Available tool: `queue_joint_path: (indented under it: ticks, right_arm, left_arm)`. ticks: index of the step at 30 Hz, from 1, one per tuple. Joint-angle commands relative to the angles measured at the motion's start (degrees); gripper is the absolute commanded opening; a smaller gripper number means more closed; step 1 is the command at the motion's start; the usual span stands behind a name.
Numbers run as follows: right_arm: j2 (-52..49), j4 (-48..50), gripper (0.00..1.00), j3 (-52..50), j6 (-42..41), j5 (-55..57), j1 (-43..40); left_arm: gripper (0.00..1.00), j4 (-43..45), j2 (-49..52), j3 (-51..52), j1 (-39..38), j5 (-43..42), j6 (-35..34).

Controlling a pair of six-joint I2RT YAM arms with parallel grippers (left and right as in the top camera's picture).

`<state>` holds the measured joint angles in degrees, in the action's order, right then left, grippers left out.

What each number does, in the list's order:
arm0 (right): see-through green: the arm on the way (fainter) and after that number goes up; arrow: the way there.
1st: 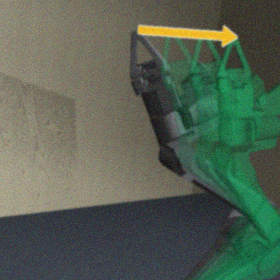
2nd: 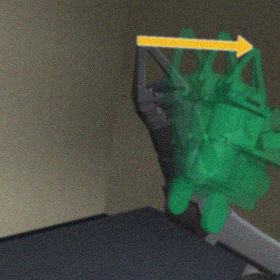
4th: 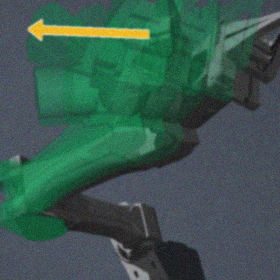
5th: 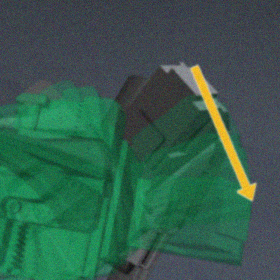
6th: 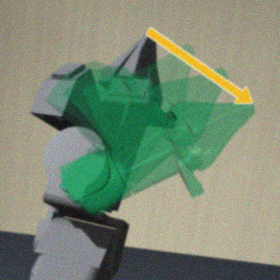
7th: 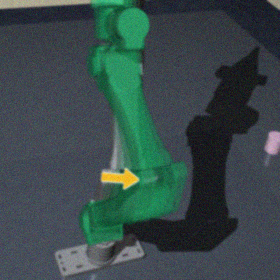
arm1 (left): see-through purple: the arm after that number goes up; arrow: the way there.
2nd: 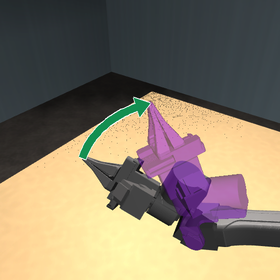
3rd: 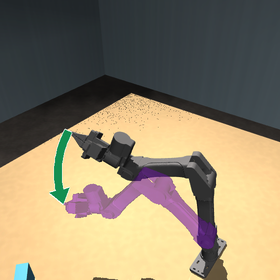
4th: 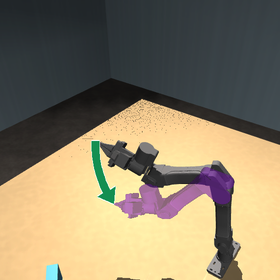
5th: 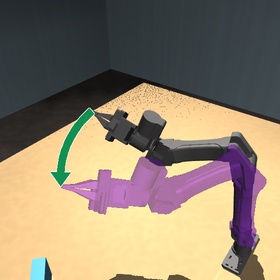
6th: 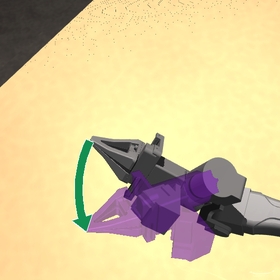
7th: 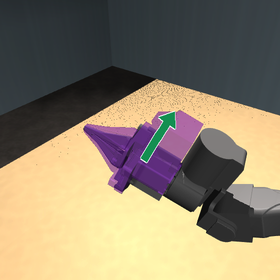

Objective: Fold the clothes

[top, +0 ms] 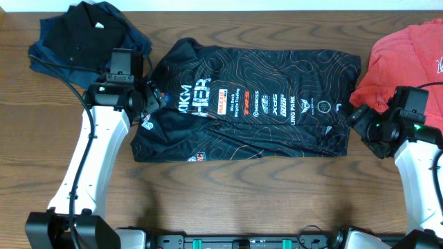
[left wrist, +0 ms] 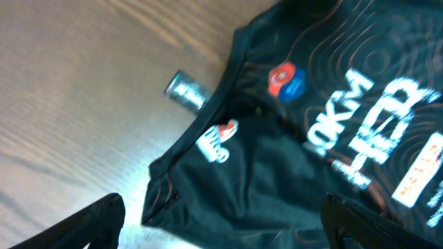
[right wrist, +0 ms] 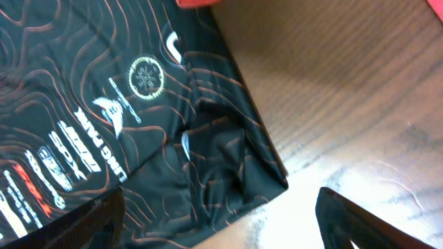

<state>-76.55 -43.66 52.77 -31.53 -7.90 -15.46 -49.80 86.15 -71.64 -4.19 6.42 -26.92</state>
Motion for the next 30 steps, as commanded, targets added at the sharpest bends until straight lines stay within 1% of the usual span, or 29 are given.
queue_joint_path:
  ticks: [1, 5, 8, 12, 15, 17, 21, 26, 28, 30]
  right_arm:
    - [-0.2, -2.4, 0.89, 3.4, 2.3, -0.3, 0.5]
    - [-0.2, -4.8, 0.92, 5.2, 8.6, -7.6, 0.5]
    - [-0.3, -5.7, 0.93, 5.2, 9.4, -10.8, 0.5]
    - [-0.3, -4.6, 0.94, 5.2, 9.6, -11.1, 0.5]
    - [-0.3, -0.1, 0.96, 5.3, 16.5, -17.9, 0.5]
    - [-0.5, 2.2, 0.97, 6.3, 17.5, -19.1, 0.5]
    - [-2.4, 1.6, 0.95, 13.0, 18.0, -17.6, 0.9]
    - [-9.1, 0.8, 0.95, 25.2, 18.5, -13.0, 4.2]
    - [-12.7, 1.0, 0.95, 29.1, 19.3, -11.3, 5.9]
    - [-16.5, 1.7, 0.96, 32.1, 20.2, -9.3, 7.5]
  left_arm:
    - [0.92, -2.3, 0.3, 0.0, 0.3, 0.0, 1.3]
    - [0.92, -5.7, 0.3, 0.0, 0.3, -5.2, 1.3]
    - [0.92, -6.2, 0.3, 0.2, 0.2, -8.9, 1.4]
    - [0.92, -3.5, 0.5, 0.2, 0.2, -10.6, 2.5]
    - [0.91, 1.1, 0.5, 0.0, 0.3, -14.9, 8.1]
    - [0.92, 2.3, 0.8, -1.2, 0.3, -15.1, 8.7]
    - [0.92, 2.3, 2.7, -6.6, 0.2, -15.0, 9.2]
    - [0.92, 2.5, 9.4, -16.4, 0.2, -15.1, 10.4]
    - [0.92, 4.8, 12.9, -19.5, -0.1, -15.0, 12.3]
    - [0.92, 9.9, 16.3, -20.8, -0.2, -14.8, 13.4]
